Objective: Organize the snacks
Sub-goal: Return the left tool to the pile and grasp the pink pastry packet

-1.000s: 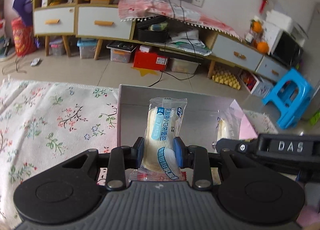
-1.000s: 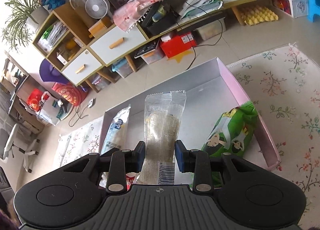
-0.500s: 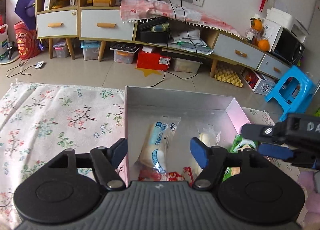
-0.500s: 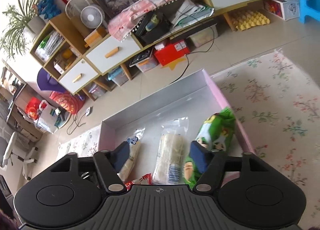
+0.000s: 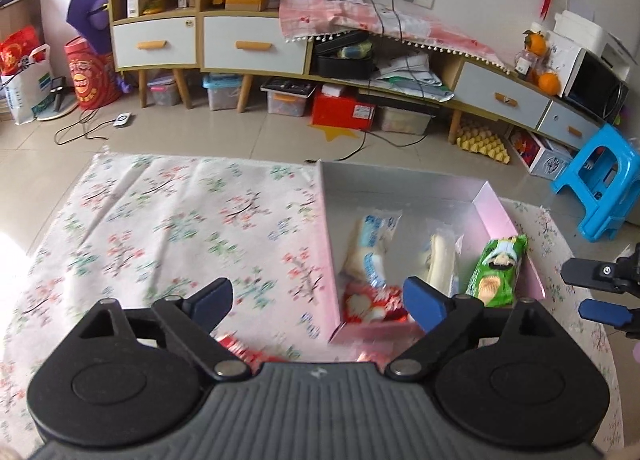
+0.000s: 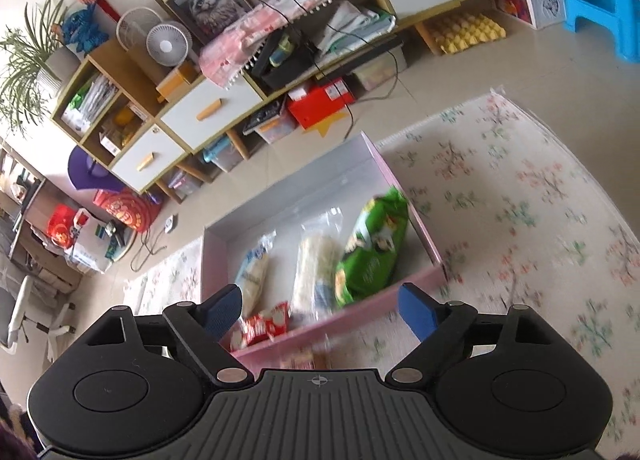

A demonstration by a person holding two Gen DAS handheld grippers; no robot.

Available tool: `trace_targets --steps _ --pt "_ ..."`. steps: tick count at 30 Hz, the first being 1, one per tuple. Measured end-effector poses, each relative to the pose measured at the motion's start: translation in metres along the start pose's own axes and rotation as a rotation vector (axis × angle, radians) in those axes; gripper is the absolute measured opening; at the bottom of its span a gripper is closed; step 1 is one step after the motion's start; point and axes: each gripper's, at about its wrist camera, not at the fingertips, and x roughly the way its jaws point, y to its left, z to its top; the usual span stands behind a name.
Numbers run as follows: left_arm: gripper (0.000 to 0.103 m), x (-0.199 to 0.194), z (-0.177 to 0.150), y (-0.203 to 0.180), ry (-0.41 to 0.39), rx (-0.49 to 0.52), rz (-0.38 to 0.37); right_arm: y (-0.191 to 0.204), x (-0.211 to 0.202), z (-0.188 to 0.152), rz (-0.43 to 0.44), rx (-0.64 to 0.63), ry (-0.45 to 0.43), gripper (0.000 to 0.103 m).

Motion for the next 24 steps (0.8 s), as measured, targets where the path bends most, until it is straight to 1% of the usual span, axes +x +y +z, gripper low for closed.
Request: trace_targets --steps 5,8,11,14,15,17,19,24 --pt "0.102 -0.014 -0.015 0.013 0.009 -0.003 0.035 -0.001 -0.007 -0.018 -0.006 -0.011 0.047 0.088" --pt "0.103 -0.015 -0.027 0.022 0.016 -0.033 0.051 -0.001 -0.007 -0.032 -0.017 -0.037 0.070 0.088" --pt "0.103 -0.012 -0.039 0.031 0.032 -0.062 0.048 -0.005 -0.002 -0.048 -0.024 -0.055 0.098 0.088" --pt "0.102 -0.007 -0.045 0.036 0.073 -0.071 0.071 -0.010 0.011 -0.057 -0.075 -0.018 0.186 0.088" --pt "0.102 -0.008 -0.046 0.038 0.072 -0.072 0.074 -0.011 0.013 -0.058 -0.070 -0.010 0.201 0.088" --pt "0.103 -0.011 -0.047 0.041 0.053 -0.081 0.068 -0.012 0.016 -0.059 -0.059 -0.005 0.211 0.088" --pt "0.103 -0.010 -0.048 0.041 0.050 -0.097 0.062 -0.010 0.020 -0.061 -0.072 -0.010 0.218 0.088" --pt "0.103 0.000 -0.055 0.032 0.088 -0.122 0.029 -0.002 0.033 -0.061 -0.101 -0.055 0.237 0.088"
